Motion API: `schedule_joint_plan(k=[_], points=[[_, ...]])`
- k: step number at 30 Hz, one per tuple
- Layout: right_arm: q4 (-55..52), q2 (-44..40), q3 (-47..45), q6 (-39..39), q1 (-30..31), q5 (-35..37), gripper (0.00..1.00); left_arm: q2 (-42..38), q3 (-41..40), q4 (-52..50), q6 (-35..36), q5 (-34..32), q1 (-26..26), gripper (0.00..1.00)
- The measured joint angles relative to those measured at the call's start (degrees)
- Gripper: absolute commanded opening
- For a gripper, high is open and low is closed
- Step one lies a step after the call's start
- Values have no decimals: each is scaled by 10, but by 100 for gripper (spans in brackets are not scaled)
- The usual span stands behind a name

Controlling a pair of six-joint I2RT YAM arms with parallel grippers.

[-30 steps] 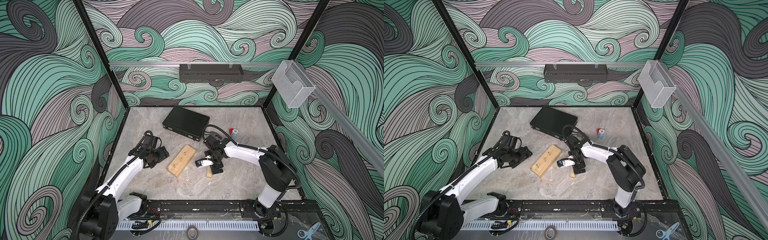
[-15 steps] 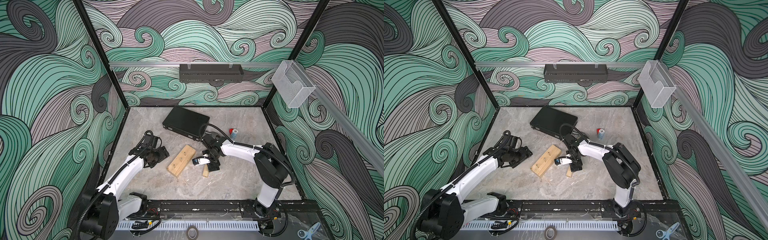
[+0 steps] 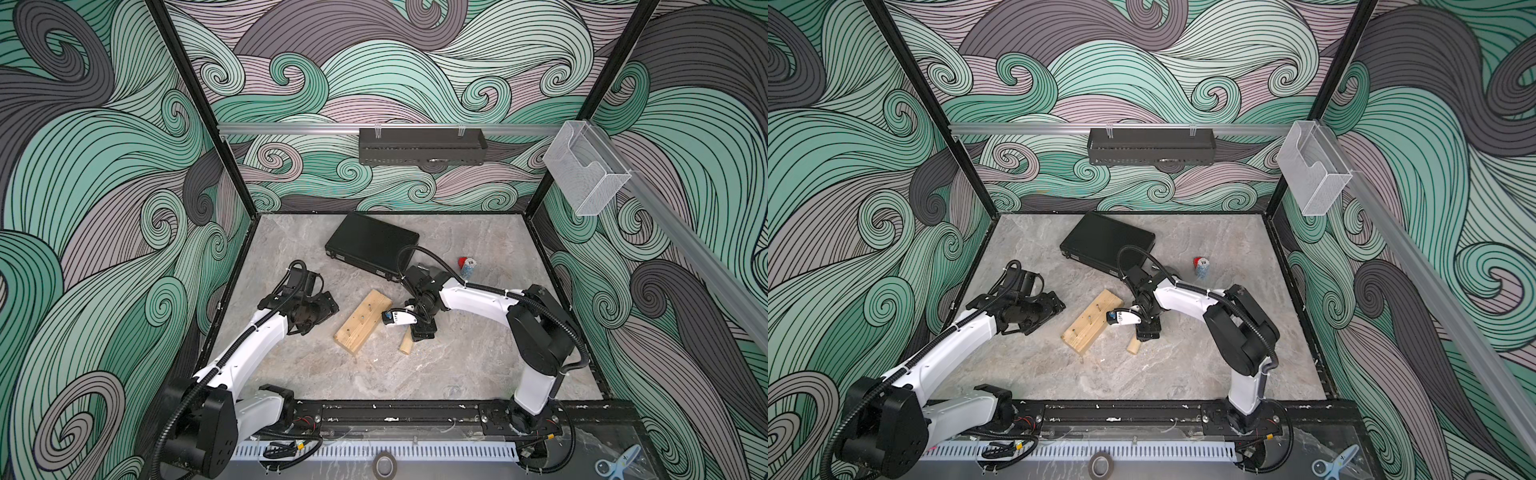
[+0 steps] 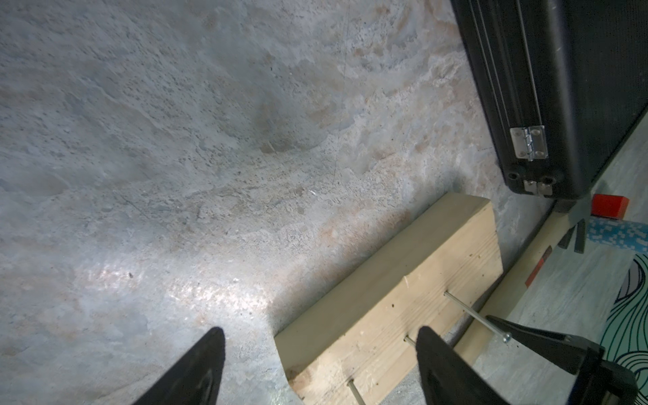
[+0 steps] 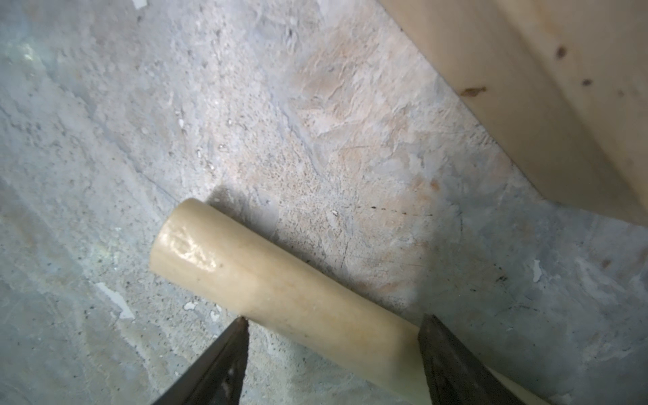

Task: Use a claw hammer to pull out a nail
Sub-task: Pick up the hammer at the center of the board.

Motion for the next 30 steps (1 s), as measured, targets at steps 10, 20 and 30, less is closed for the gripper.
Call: schedule_joint_plan(k=[10,20,30], points=[[-6,4,6,16,1,-3,81,-5,0,0,0,0,0,84],[-4,14,4,-45,14,17,85,-17,0,3,0,-5,0,84],[-9,37,13,-69,17,21,84,-17,0,4,0,-7,0,84]])
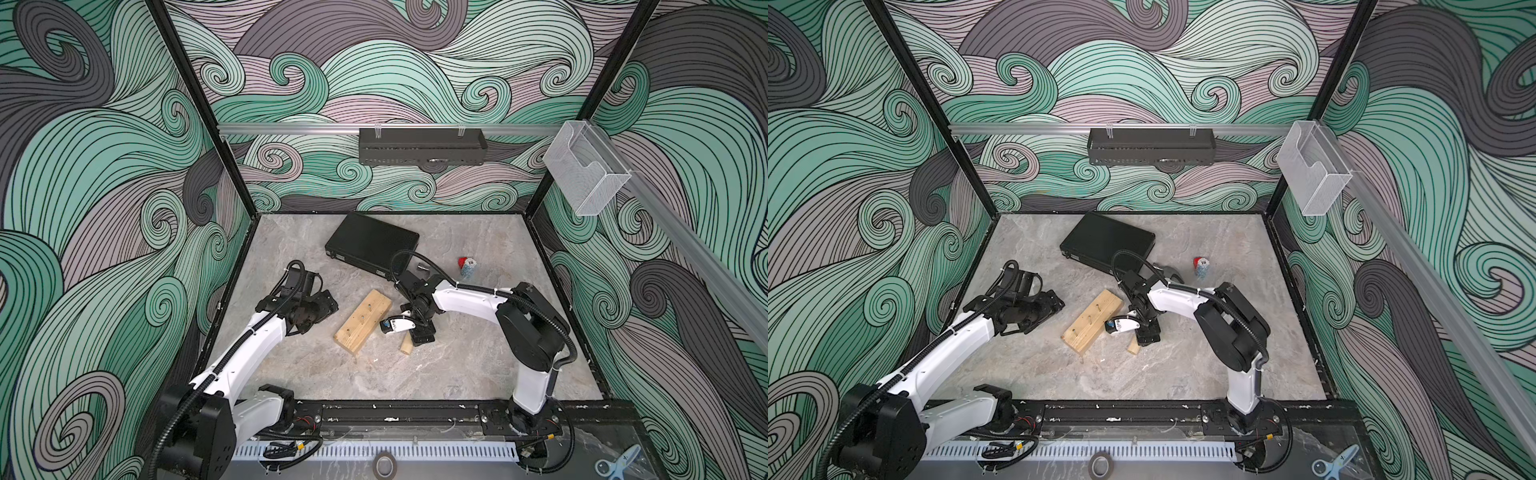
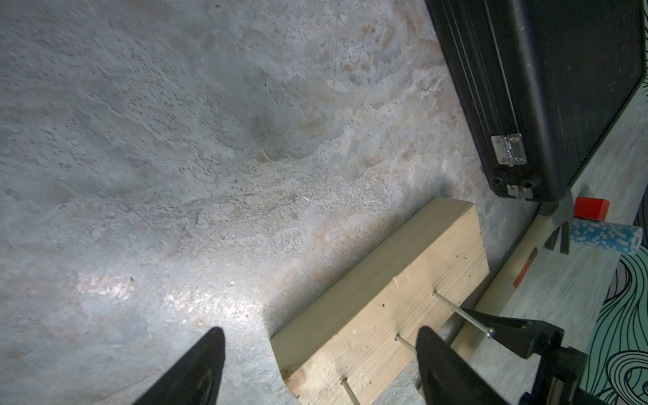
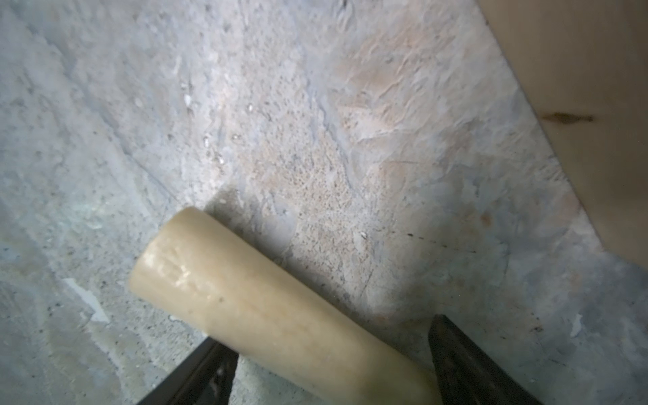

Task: Use a claw hammer to pull out a nail
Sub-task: Pick up the hammer at the center of the board.

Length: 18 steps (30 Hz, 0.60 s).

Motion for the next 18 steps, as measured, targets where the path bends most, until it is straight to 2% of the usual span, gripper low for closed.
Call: schedule_joint_plan(k=[8,18], points=[[-9,21,30,20,2,-1,78,0,0,0,0,0,0,84],[4,23,31,78,2,-6,66,0,0,0,0,0,0,84]])
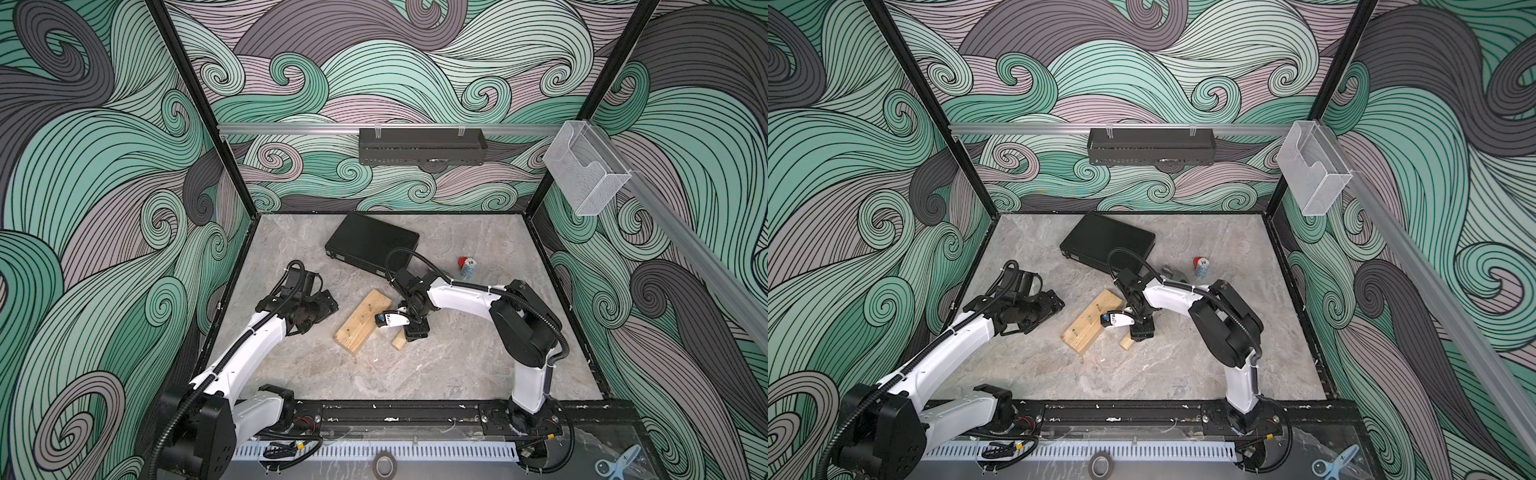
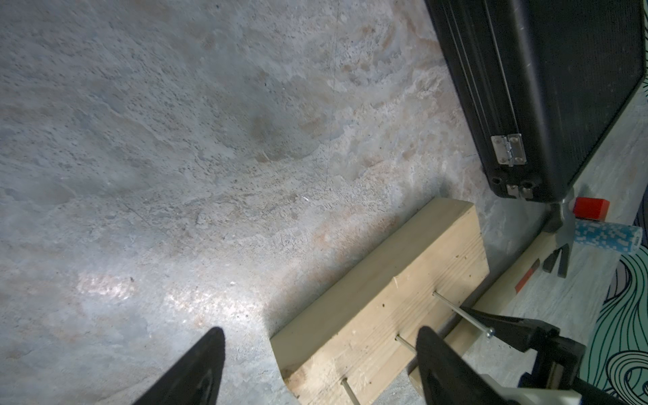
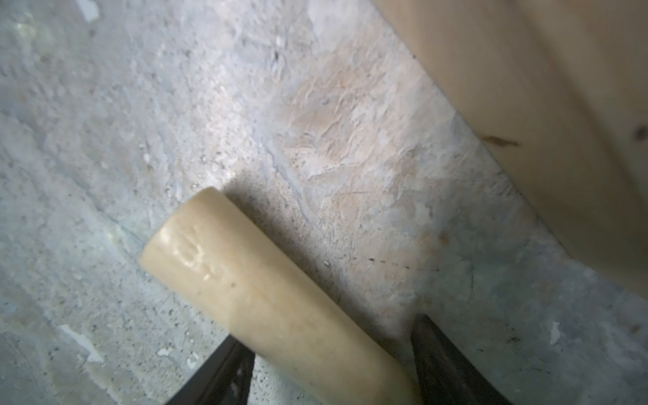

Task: Use a claw hammer to pull out a nail
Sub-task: Pick up the hammer at the center of the board.

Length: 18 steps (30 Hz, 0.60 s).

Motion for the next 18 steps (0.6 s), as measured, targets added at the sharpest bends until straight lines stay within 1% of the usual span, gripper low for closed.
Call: schedule_joint_plan(k=[5,6,9,14,18], points=[[1,7,9,46,-7,-7,61,-7,0,0,0,-1,0,84],[2,9,12,54,-10,-9,58,-9,0,0,0,-2,0,84],[5,17,24,82,-22,-9,53,-10,0,0,0,-2,0,84],[5,28,39,132,-43,-9,48,-10,0,0,0,-2,0,84],[5,31,45,149,-50,-5,39,-10,0,0,0,-3,0,84]])
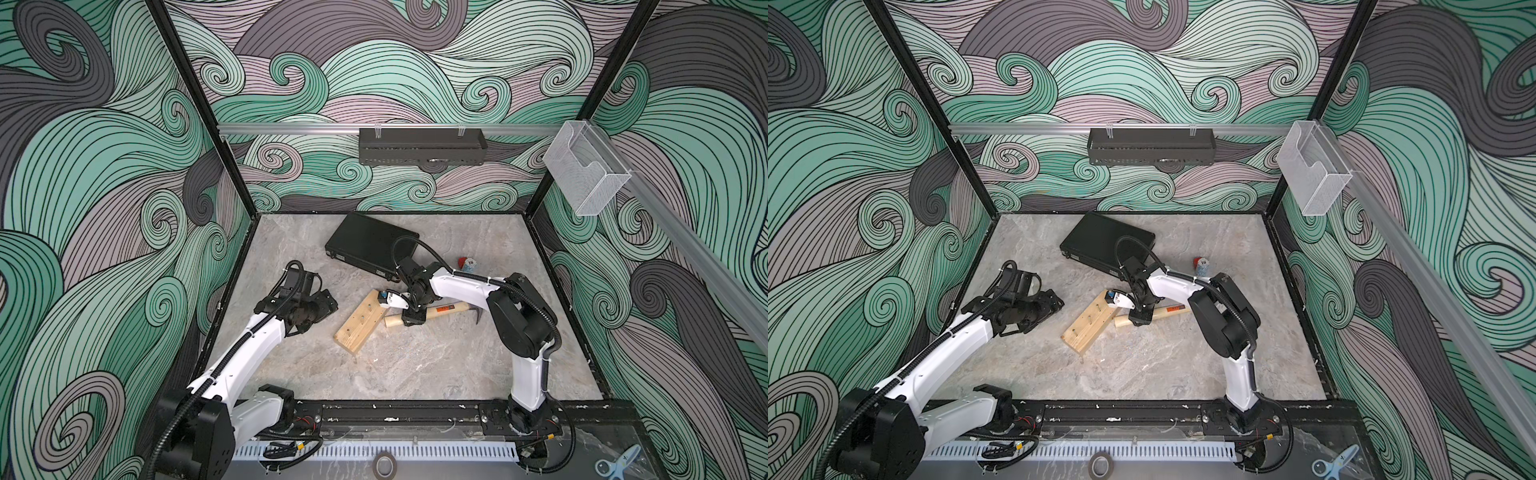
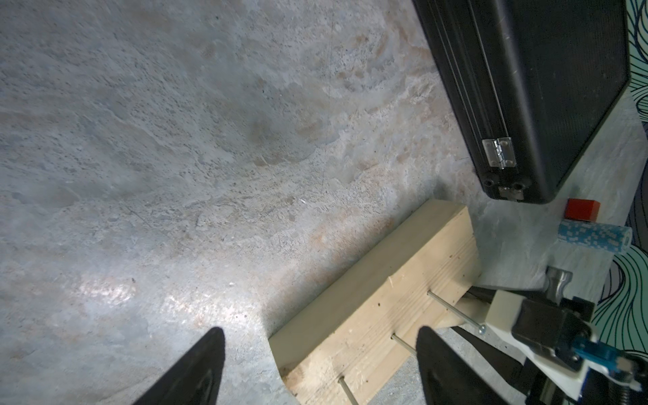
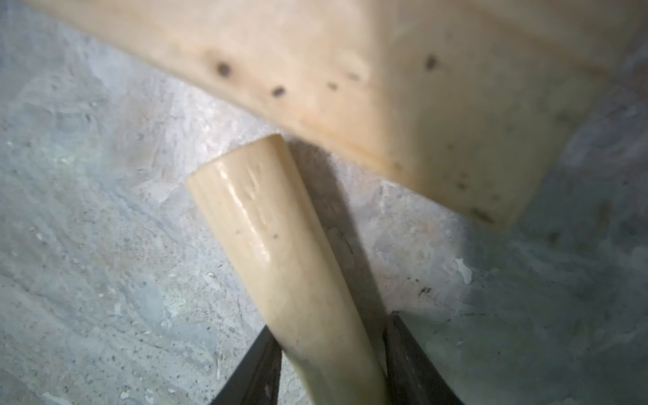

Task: Use a claw hammer to pull out a nail
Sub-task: Pick up the hammer at the center of the board.

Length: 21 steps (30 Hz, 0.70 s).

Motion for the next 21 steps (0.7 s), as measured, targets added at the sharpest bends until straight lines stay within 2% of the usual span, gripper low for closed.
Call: schedule_joint_plan(k=[13,15,18,21], points=[[-2,0,1,66,-34,3,27,0,0,0,0,-3,0,84],[-1,1,1,78,-41,4,30,0,0,0,0,-3,0,84],[-4,6,8,96,-49,5,45,0,0,0,2,-3,0,84],[-8,12,19,111,-50,6,51,0,1,0,4,-3,0,84]])
